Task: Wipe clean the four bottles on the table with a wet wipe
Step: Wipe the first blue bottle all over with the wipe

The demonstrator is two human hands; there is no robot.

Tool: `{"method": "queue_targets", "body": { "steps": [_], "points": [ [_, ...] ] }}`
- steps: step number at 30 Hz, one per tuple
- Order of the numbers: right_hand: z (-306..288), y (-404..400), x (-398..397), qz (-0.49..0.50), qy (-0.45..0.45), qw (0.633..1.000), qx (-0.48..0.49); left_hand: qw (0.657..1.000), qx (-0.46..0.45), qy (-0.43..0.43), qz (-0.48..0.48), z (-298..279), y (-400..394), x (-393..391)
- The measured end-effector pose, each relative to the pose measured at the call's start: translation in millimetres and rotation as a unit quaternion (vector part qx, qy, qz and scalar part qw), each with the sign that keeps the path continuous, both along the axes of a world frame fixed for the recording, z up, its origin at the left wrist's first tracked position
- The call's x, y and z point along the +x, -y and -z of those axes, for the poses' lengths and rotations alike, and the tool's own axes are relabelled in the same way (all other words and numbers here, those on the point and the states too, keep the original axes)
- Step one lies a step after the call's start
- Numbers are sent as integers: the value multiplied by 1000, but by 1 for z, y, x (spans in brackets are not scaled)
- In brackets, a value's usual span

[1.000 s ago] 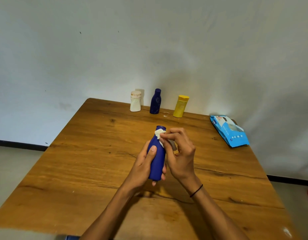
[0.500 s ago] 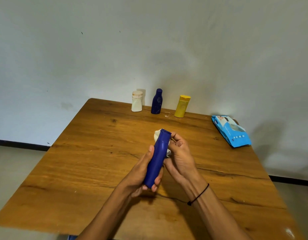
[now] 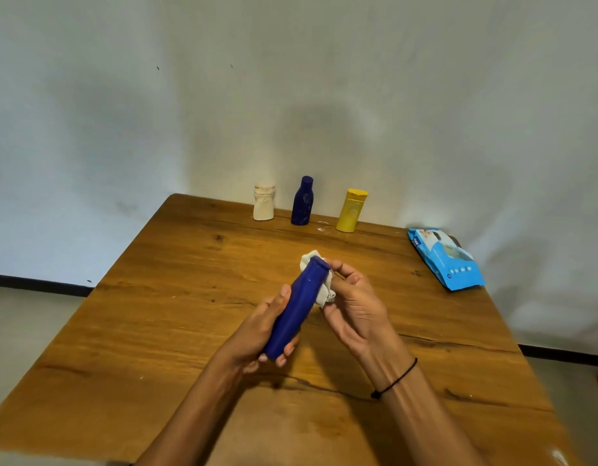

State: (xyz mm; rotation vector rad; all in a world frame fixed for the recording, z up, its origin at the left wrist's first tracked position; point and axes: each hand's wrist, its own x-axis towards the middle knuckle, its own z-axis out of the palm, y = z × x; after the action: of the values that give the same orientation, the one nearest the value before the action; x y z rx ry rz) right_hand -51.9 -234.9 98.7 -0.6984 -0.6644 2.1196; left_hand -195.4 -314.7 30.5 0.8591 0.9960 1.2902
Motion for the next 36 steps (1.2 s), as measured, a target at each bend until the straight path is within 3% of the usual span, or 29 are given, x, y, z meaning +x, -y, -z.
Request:
{"method": "queue_targets", "body": {
  "steps": [5,8,10,12,14,15,18,19,21,25,30,33,36],
  "points": [
    [10,22,-5,136,64,988,48,967,128,-190,-112,2,-3,-7],
    [3,31,-4,178,43,979,92,947,151,-261,-113,8,-1,-13],
    [-1,31,-2,197,72,962,177,941,152,-286,-100,9,-2,-15],
    [-3,30,1,206,132,917,315,937,152,-299,-94,10,-3,-17],
    [-3,27,8,210,195,850,442,932,157,-315,-92,10,-3,-19],
    [-3,25,13,201,233,805,508,927,158,-326,-93,10,-3,-21],
    [-2,18,24,161,367,623,671,906,166,-377,-100,11,-1,-25],
    [-3,15,26,154,398,591,684,895,176,-398,-102,12,-1,-26],
    [-6,10,29,155,434,568,682,877,190,-428,-111,15,-2,-24],
    [-2,10,34,161,441,523,711,884,171,-408,-154,18,-4,-23],
    [2,12,40,135,447,429,773,863,174,-455,-135,19,-2,-26],
    [0,11,39,128,458,414,776,835,179,-505,-127,20,-2,-26],
    [-1,11,38,122,453,442,765,829,177,-515,-130,22,-1,-25]
  ]
}}
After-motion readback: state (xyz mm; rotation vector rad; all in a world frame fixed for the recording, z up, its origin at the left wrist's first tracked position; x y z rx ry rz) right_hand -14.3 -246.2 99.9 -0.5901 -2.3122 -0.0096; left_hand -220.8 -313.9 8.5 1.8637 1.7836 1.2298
